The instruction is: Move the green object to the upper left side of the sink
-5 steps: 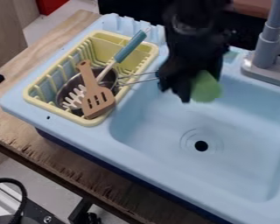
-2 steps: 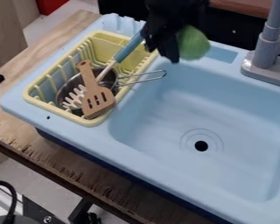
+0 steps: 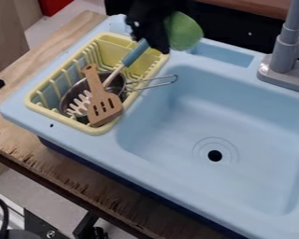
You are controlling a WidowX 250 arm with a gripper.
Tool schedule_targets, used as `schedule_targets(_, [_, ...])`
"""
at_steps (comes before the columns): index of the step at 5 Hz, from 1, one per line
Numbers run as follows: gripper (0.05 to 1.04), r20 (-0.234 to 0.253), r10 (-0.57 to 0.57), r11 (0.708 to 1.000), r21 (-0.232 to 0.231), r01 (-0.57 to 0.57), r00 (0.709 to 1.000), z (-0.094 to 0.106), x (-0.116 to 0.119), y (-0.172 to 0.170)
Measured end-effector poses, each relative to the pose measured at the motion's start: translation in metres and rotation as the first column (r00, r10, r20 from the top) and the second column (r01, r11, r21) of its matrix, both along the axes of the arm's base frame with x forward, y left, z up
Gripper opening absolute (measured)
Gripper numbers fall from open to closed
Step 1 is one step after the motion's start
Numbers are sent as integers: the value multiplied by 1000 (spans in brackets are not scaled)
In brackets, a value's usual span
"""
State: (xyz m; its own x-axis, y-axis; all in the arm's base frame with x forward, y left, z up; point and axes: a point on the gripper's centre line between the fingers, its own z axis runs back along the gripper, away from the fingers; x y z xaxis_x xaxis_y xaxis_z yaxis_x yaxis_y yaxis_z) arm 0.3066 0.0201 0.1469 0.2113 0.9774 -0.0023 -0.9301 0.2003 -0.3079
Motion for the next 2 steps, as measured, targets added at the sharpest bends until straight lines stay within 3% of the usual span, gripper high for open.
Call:
schedule_targets(1, [659, -25, 11, 1000, 23, -11, 1000, -1, -7, 24])
schedule_targets(2, [659, -9, 20, 1000, 1, -20, 1000, 4, -11, 49])
